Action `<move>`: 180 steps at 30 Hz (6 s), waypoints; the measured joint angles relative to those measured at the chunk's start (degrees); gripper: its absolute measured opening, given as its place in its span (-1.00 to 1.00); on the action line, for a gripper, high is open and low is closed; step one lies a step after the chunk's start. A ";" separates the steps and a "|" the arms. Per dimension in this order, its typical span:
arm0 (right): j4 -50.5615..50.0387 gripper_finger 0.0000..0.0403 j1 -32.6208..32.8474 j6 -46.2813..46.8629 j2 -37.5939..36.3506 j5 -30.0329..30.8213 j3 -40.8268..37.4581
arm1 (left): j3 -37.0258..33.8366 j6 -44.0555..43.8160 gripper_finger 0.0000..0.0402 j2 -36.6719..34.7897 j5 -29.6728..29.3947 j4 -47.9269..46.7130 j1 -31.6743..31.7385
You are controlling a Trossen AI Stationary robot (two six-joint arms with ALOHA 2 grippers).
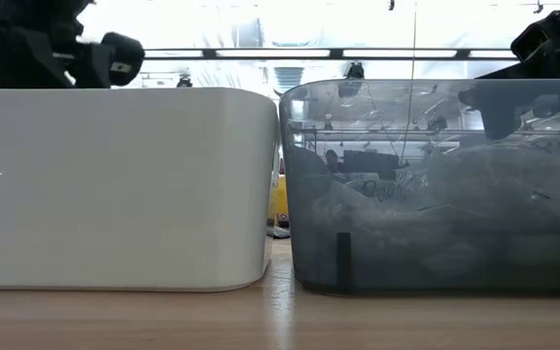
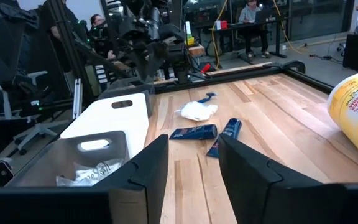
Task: Pick & Place Travel size toiletries
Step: Put the blue razor into the white bin
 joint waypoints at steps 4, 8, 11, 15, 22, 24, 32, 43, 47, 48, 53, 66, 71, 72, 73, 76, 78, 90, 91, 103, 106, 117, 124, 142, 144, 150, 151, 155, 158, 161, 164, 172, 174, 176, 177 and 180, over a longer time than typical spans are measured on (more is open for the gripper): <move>0.00 -0.40 0.00 0.00 0.00 0.00 0.00 | 0.00 -1.96 -0.35 -1.41 -0.65 -6.81 1.32; 0.00 -0.46 0.00 -0.01 0.02 0.00 0.00 | -0.56 -4.02 -0.36 -2.16 -1.27 -12.86 2.37; 0.00 -0.51 0.00 -0.02 0.02 0.00 0.00 | -1.98 -3.93 -0.36 -2.51 -1.51 -12.56 2.89; 0.00 -0.58 0.00 -0.01 0.02 0.00 0.00 | -2.33 -3.60 -0.36 -2.57 -3.29 -11.78 3.65; 0.01 -0.70 0.00 0.00 0.02 0.00 0.00 | -2.54 -3.64 -0.36 -2.59 -4.65 -11.33 7.69; 0.00 -0.73 0.00 0.00 0.02 0.00 0.00 | -2.73 -3.28 -0.36 -2.59 -4.63 -11.35 9.55; 0.00 -0.79 0.00 0.00 0.02 0.00 0.00 | -2.76 0.89 -0.36 -0.11 2.55 -11.82 18.40; 0.00 -0.63 0.00 -0.01 0.02 0.01 0.00 | -2.32 20.58 -0.36 6.49 0.84 -20.08 21.26; 0.00 -0.56 0.00 0.00 0.02 0.02 0.00 | -2.34 23.58 -0.36 8.29 0.06 -19.98 21.26; 0.00 -0.54 0.00 0.00 0.02 0.00 0.00 | -2.34 23.86 -0.36 8.61 0.05 -19.87 21.26; 0.00 -0.47 0.00 0.00 0.00 0.02 0.00 | -2.70 23.89 -0.36 10.65 0.05 -19.35 21.24; 0.02 -0.29 0.00 0.00 0.00 0.02 0.00 | -2.78 24.00 -0.36 17.34 -2.03 -16.25 21.24; 0.00 -0.23 0.00 0.00 0.00 0.02 0.00 | -2.61 24.01 -0.36 19.62 -2.16 -15.73 21.20; 0.00 -0.22 0.00 0.00 0.00 0.02 0.00 | -2.60 24.00 -0.36 19.97 -2.16 -15.68 21.20; 0.00 -0.21 0.00 0.00 0.00 0.02 0.00 | -2.60 24.00 -0.36 20.21 -2.16 -15.66 21.20; 0.00 -0.17 0.00 -0.01 0.00 0.02 0.00 | -2.60 24.00 -0.37 20.57 -2.14 -15.59 21.20; 0.01 -0.14 0.00 0.00 0.00 0.02 0.00 | -2.64 24.00 -0.38 20.57 -2.14 -15.57 21.20; 0.00 -0.04 0.00 0.00 0.00 0.02 0.00 | -2.75 22.89 -0.70 20.64 -1.08 -16.07 21.20; 0.01 -0.03 0.00 0.00 0.00 0.02 0.00 | -2.75 22.80 -0.74 20.64 -0.83 -16.14 21.22; 0.02 -0.08 0.00 -0.01 0.00 0.02 0.00 | -0.95 19.72 -0.79 17.19 -0.67 -16.23 21.26; 0.00 -0.13 0.00 -0.02 0.02 0.02 0.00 | -0.93 18.99 -0.80 15.14 -0.71 -16.76 21.26; 0.02 -0.31 0.00 -0.02 0.02 0.00 0.00 | -0.74 16.87 -0.81 3.87 -4.20 -16.25 21.24; 0.00 -0.42 0.00 -0.01 0.02 0.00 0.00 | -0.74 16.75 -0.81 -3.11 -5.08 -10.05 21.24; 0.00 -0.72 0.00 0.00 0.02 0.02 0.00 | -0.81 13.62 -0.81 -7.29 0.33 20.75 21.20; 0.00 -0.74 0.00 -0.02 0.02 0.00 0.00 | -0.83 12.39 -0.81 -6.89 2.55 23.79 21.18; 0.02 -0.80 0.00 -0.01 0.02 0.02 0.00 | -0.85 9.15 -0.81 -5.51 6.31 28.76 21.06; 0.00 -0.80 0.00 -0.01 0.02 0.01 0.00 | -0.85 8.57 -0.81 -5.20 6.96 29.59 21.02; 0.00 -0.81 0.00 0.00 0.02 0.00 0.00 | -0.85 6.09 -0.81 -3.47 8.60 32.97 20.30; 0.00 -0.77 0.00 -0.01 0.02 0.02 0.00 | -0.87 4.90 -0.81 -1.90 9.10 34.86 19.09; 0.00 -0.73 0.00 -0.02 0.02 0.02 0.00 | -0.87 4.83 -0.81 -0.61 9.12 35.65 17.28; 0.00 -0.68 0.00 0.00 0.02 0.01 0.00 | -0.87 4.68 -0.81 0.18 9.13 36.90 15.12; 0.02 -0.54 0.00 -0.02 0.02 0.02 0.00 | -0.87 3.37 -0.81 2.78 9.14 43.35 8.75; 0.01 -0.52 0.00 0.00 0.02 0.01 0.00 | -0.87 3.37 -0.81 3.60 9.14 44.82 6.99; 0.00 -0.49 0.00 -0.02 0.00 0.00 0.00 | -0.87 3.37 -0.80 4.64 9.14 47.04 5.29; 0.00 -0.47 0.00 0.00 0.00 0.01 0.00 | -0.87 3.38 -0.80 5.19 9.14 47.76 4.47; 0.00 -0.43 0.00 0.00 0.02 0.02 0.02 | -0.87 3.52 -0.80 7.28 9.14 50.37 2.27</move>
